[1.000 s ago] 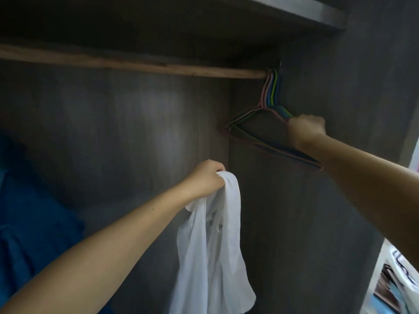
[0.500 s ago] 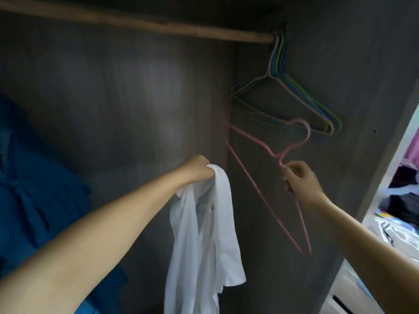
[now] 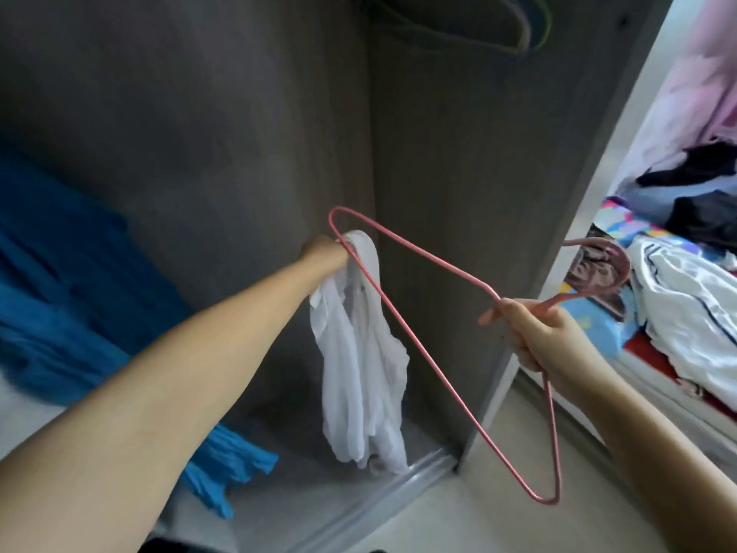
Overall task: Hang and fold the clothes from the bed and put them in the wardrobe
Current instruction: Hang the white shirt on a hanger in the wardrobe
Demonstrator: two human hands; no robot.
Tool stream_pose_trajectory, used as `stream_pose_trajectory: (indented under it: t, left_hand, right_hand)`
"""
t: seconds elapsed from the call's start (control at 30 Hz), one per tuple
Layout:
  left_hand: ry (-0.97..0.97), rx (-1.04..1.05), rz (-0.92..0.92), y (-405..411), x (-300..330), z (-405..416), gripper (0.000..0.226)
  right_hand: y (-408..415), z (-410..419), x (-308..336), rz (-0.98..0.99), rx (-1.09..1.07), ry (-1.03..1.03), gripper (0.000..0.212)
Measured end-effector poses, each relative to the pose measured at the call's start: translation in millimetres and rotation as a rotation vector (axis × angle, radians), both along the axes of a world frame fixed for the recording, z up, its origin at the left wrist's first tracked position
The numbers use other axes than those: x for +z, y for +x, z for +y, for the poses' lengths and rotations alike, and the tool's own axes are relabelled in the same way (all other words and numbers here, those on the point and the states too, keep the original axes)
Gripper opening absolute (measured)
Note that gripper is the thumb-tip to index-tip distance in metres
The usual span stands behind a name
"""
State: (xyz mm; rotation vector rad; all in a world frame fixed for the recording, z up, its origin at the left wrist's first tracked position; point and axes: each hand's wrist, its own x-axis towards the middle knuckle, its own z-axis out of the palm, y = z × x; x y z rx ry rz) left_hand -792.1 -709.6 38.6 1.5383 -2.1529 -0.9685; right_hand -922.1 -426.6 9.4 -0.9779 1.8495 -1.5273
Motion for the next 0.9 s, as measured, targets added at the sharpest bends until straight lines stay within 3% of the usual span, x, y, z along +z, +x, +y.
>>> stream_pose_trajectory:
  t: [0.17,0.23,0.33,0.43,0.57,0.7,0.83,0.9]
  left_hand:
    - [0.193,0.075,0.227,14.1,-1.4,14.8,0.034]
    - [0.135,0.041,0.125,15.1,2.2,31.2,0.032]
    - [0.029,-0.178,-0.045,-0.3,2.6,76.0,0.030]
    - [-0.002,-0.361,-0.059,-27.8,-8.5,112.9,0.018]
    - [-0.192,-0.303,-0.029,-53.4,2.8,98.9,0.019]
    - [-0.267,-0.199,-0.263,-46.8,8.1,66.5,0.039]
    - [-0.212,-0.308,-0.305,-57.5,2.5,90.1,0.040]
    - [-0.246,-0.474,-0.266,-68.5,3.9,118.9,0.024]
  right_hand:
    - [13.9,44.3,-16.3,0.012,-0.040,0.114,0.035]
    - [19.8,58.8,-22.7,0.084,-0.030,0.216,0.035]
    - [34.4,62.7,-24.6,0.077,-0.039,0.280,0.035]
    - [41.3,61.9,-15.0,0.034,-0.062,0.305,0.033]
    - [29.4,87.5,3.6,0.087,-0.105,0.361,0.034]
    - [18.0,117.7,19.9,0.072,-0.171,0.324,0.035]
    - [19.2,105.8,18.4,0.097,-0.161,0.346,0.035]
    - [21.3,90.3,10.8,0.080,-0.189,0.336,0.038]
